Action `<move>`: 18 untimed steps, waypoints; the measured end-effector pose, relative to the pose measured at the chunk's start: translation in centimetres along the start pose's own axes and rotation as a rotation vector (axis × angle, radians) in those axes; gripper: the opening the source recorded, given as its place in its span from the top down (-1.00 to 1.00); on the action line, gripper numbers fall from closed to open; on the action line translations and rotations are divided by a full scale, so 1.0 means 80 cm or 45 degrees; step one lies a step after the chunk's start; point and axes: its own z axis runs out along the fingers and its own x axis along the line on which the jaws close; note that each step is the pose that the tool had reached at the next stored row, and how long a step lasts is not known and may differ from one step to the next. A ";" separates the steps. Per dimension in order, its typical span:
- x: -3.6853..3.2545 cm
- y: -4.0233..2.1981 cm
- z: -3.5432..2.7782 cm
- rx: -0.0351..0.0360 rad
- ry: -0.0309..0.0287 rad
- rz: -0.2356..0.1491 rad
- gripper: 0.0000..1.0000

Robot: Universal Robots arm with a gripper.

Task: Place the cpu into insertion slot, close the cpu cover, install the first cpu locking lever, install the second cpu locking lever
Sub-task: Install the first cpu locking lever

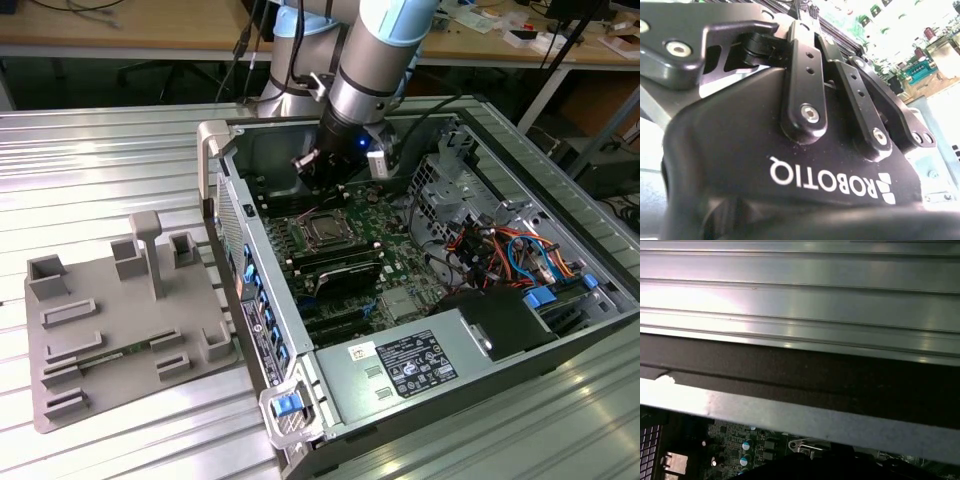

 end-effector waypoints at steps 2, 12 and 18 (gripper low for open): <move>-0.0016 -0.0002 0.0007 -0.0002 -0.0001 0.000 0.79; -0.0147 -0.0028 0.0126 -0.0002 0.0013 0.000 0.79; -0.0200 -0.0038 0.0168 -0.0002 0.0014 0.000 0.79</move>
